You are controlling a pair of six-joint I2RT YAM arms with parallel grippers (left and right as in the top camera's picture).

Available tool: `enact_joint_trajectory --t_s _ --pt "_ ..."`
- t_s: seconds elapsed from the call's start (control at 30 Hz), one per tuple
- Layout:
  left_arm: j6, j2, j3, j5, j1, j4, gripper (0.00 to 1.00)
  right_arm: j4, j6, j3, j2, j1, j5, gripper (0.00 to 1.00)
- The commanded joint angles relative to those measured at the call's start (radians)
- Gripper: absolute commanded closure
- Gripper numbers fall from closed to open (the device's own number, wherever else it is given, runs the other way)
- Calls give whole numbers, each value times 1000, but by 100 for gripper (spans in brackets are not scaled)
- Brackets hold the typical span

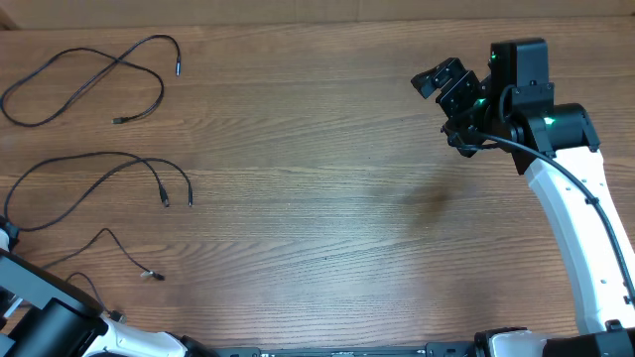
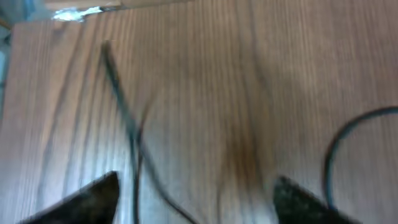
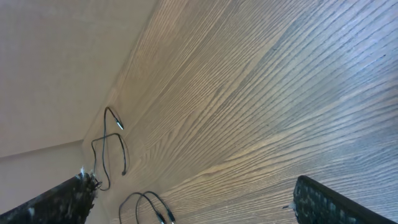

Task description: Untangle cables

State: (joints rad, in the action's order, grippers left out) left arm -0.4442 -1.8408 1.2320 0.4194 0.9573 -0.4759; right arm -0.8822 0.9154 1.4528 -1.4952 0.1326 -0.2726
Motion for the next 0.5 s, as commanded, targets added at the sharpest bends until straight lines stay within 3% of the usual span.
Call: enact_joint_trajectory --t_s 0.0,0.13,0.2,0.23,0.47 --pt "115 5 12 -175 -4 6 12 5 -8 13 9 -1 10 0" --pt "120 5 13 -301 -4 5 11 5 -8 13 9 -1 10 0" --pt "119 5 13 -323 -4 2 27 5 -8 13 9 -1 10 0" --pt "120 5 13 -312 -4 0 28 5 -8 13 9 -1 10 0" --pt "119 -11 13 -218 -2 14 26 5 -8 13 9 -1 10 0"
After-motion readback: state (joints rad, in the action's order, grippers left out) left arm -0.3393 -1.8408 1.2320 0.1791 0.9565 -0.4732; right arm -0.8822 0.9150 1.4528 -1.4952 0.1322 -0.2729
